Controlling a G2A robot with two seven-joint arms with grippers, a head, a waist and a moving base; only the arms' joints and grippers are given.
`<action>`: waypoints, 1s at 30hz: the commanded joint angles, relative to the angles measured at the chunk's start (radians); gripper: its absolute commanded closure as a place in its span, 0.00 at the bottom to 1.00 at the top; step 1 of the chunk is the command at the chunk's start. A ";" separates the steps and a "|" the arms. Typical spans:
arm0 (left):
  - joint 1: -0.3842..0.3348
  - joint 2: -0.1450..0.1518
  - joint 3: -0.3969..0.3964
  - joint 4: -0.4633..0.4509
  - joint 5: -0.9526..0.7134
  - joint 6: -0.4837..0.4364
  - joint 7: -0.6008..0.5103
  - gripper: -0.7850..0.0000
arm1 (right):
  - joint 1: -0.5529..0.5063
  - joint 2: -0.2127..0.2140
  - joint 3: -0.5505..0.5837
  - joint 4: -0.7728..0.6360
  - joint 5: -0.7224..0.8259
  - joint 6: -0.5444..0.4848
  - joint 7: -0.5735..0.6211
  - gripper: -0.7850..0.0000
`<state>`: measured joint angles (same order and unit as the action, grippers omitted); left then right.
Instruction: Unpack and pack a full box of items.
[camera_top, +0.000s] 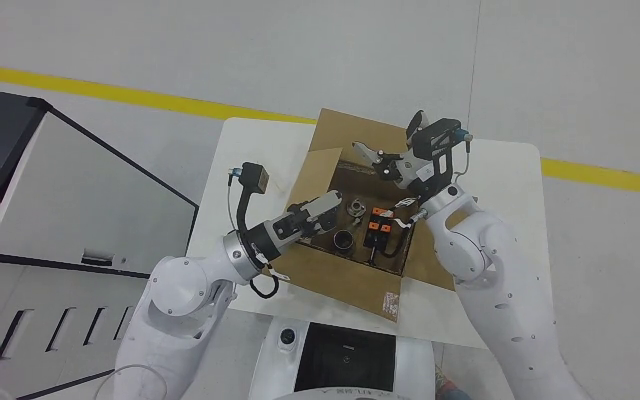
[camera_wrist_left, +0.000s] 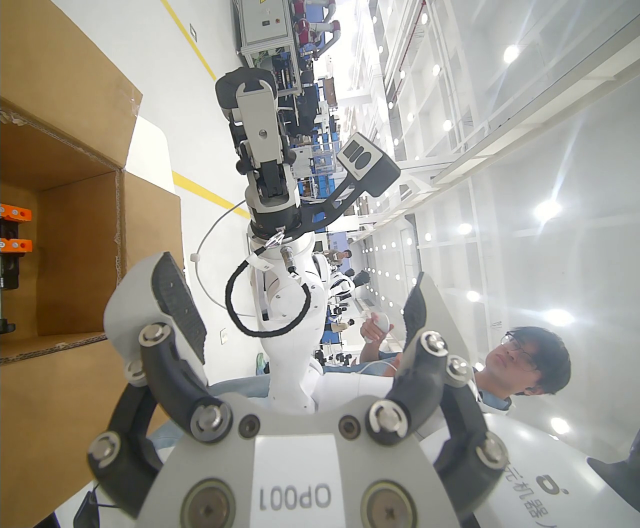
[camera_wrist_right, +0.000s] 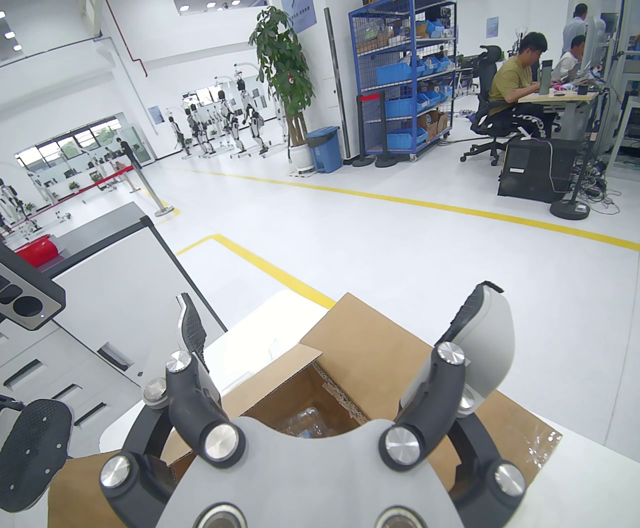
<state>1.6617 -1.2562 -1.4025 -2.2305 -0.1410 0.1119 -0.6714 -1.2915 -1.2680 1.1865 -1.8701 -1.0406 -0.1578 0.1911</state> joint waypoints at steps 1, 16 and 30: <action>0.000 0.000 0.000 0.000 0.000 0.000 0.000 0.00 | 0.000 0.000 0.000 0.000 0.000 0.000 0.000 0.00; -0.003 -0.005 0.014 0.001 -0.098 -0.052 0.029 1.00 | 0.000 0.000 0.000 0.000 0.000 0.000 0.000 1.00; -0.019 0.000 0.042 0.024 -0.088 -0.058 0.009 0.00 | -0.028 0.001 0.019 -0.017 0.021 -0.005 -0.048 0.00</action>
<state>1.6453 -1.2575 -1.3613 -2.2116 -0.2340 0.0604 -0.6629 -1.3105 -1.2675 1.1986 -1.8797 -1.0236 -0.1658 0.1591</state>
